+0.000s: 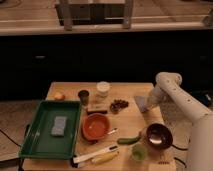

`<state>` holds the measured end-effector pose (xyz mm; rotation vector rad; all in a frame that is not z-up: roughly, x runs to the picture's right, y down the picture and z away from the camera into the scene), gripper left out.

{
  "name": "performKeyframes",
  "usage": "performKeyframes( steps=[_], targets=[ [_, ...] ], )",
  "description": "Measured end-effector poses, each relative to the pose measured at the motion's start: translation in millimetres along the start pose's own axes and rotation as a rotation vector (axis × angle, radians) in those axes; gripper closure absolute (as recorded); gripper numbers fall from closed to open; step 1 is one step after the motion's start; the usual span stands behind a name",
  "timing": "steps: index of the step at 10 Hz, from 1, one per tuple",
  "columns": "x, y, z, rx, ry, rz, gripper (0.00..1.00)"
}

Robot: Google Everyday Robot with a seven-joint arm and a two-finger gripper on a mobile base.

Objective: Wipe red bowl with towel

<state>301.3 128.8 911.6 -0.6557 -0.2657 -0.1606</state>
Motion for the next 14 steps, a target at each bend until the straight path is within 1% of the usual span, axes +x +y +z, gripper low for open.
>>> performKeyframes(
  steps=[3, 5, 6, 7, 8, 9, 10, 11, 12, 13, 14],
  targets=[
    [-3, 6, -19, 0.013, 0.005, 0.002, 0.96],
    [-3, 9, -25, 0.019, 0.009, -0.002, 0.96],
    [-5, 9, -24, 0.016, 0.010, -0.005, 0.96],
    [-6, 9, -26, 0.019, 0.011, -0.007, 0.94],
    [-8, 14, -29, 0.016, 0.014, -0.010, 0.87],
    [-10, 15, -32, 0.016, 0.015, -0.012, 0.85],
    [-10, 19, -33, 0.012, 0.017, -0.014, 0.87],
    [-12, 20, -35, 0.014, 0.020, -0.019, 0.92],
    [-13, 20, -37, 0.016, 0.020, -0.020, 0.92],
    [-10, 18, -36, 0.019, 0.019, -0.016, 0.86],
    [-9, 18, -29, 0.012, 0.018, -0.017, 0.76]
  ],
)
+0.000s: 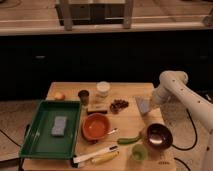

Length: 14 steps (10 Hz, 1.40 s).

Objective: Wipe red bowl with towel

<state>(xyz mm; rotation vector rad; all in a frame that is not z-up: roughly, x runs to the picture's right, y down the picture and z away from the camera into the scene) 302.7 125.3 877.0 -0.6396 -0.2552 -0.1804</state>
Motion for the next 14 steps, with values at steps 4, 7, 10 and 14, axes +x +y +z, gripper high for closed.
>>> performKeyframes(
  steps=[4, 7, 10, 14],
  targets=[
    [0, -4, 0, 0.014, 0.000, -0.001, 0.38],
    [-2, -8, -6, 0.015, 0.000, -0.007, 0.20],
    [-1, -10, -5, 0.012, 0.005, -0.013, 0.20],
    [-1, -17, 3, 0.015, 0.004, -0.026, 0.20]
  ],
)
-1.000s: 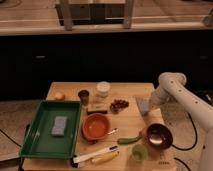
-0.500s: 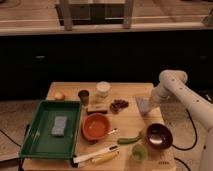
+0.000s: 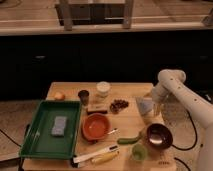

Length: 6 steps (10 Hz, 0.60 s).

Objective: Wipe red bowl with towel

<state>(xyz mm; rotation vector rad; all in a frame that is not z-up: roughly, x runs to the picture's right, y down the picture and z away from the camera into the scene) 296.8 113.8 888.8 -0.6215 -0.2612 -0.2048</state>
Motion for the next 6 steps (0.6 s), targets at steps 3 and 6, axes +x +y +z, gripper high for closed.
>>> performKeyframes(
  steps=[3, 6],
  targets=[
    [0, -7, 13, -0.004, -0.008, -0.007, 0.20],
    [5, -10, 26, -0.023, -0.016, 0.002, 0.20]
  ],
)
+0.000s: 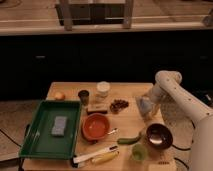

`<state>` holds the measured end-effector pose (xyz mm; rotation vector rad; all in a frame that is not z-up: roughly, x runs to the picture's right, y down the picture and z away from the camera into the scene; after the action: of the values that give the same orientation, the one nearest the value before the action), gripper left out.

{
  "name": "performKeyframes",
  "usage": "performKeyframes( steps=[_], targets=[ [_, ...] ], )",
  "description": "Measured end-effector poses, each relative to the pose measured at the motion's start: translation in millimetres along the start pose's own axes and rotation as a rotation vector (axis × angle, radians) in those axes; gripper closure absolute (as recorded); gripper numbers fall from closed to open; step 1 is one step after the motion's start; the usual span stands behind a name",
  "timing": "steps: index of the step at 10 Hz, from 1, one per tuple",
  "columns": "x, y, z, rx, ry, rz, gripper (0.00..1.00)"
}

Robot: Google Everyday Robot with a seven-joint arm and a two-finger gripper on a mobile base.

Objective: Wipe red bowl with towel

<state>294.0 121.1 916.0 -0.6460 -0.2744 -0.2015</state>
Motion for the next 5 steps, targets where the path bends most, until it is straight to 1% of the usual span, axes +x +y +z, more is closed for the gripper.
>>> performKeyframes(
  steps=[1, 2, 3, 4, 5],
  targets=[
    [2.5, -0.7, 4.8, -0.009, -0.002, 0.005, 0.23],
    [3.8, -1.2, 8.1, -0.015, -0.003, 0.009, 0.30],
    [6.3, -1.2, 12.2, -0.022, -0.004, 0.016, 0.44],
    [7.5, 0.1, 12.4, -0.028, -0.005, 0.020, 0.51],
    [8.5, 0.1, 12.1, -0.029, -0.007, 0.023, 0.62]
  ],
)
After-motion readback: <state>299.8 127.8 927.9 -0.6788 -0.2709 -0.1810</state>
